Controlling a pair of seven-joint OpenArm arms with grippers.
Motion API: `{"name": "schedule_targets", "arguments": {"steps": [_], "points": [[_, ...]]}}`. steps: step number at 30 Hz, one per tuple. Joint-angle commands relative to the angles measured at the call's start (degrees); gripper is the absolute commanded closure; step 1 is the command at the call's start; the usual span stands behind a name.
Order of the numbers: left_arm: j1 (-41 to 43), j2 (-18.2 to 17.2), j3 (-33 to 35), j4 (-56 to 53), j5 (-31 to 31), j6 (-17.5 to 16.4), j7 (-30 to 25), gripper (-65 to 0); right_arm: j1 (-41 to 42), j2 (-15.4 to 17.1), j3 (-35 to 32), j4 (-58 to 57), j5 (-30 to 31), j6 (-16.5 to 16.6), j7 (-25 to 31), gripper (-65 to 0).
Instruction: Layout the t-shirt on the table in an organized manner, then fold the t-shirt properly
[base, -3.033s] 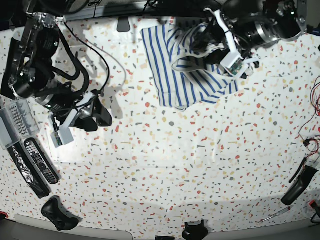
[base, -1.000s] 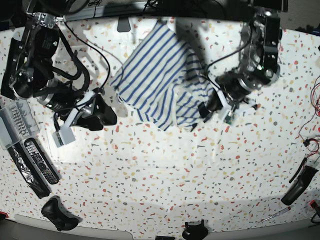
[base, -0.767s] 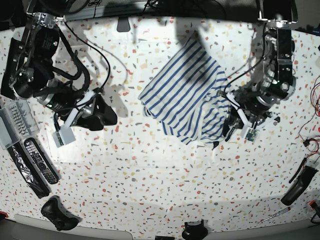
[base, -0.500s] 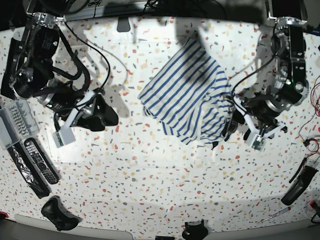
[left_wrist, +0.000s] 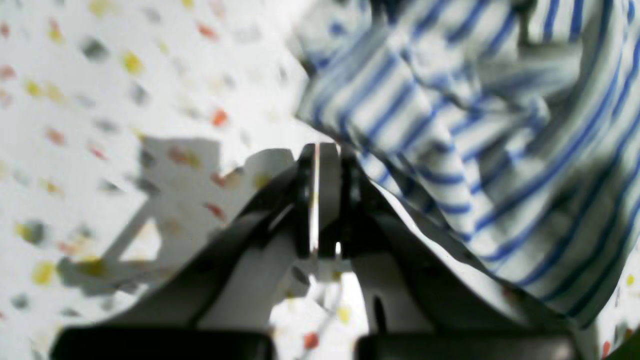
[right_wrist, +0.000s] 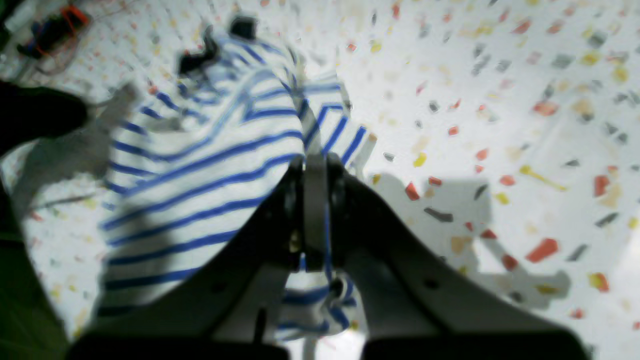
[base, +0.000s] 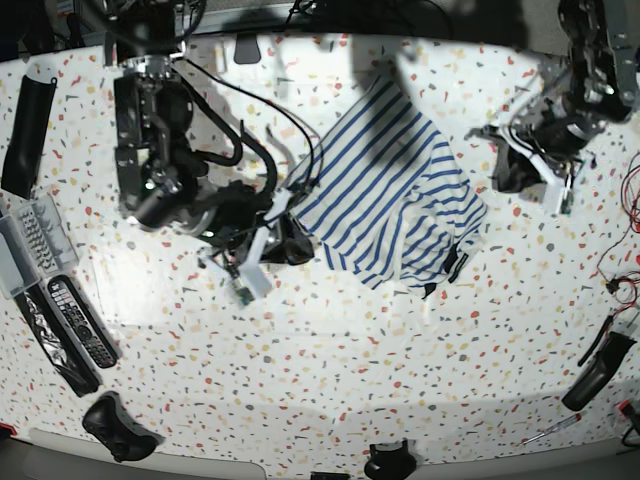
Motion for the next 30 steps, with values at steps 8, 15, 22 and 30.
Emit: {"name": "schedule_targets", "arguments": {"steps": [8,15,22,30], "points": [[1.09,5.27,-0.24,-4.85,-0.31,0.22,-2.82,0.0,1.51,-0.07,-4.98,-3.82,1.01,0.74,-9.86,0.0],[1.16,6.75,-0.24,-5.31,-0.31,0.17,-2.75,0.0,-7.06,3.76,-4.90,-1.60,1.29,1.39,-11.65,0.0],[1.20,6.34,-0.26,-5.16,-0.28,0.17,-2.78,0.0,-18.03,11.04,-3.30,7.52,0.31,0.81,-6.69,0.0],[1.25,3.69,-0.35,-1.27,-0.33,0.22,-2.38,0.0,-16.83,11.19,7.41,17.68,6.38,-0.31,-3.56,0.0]]}}
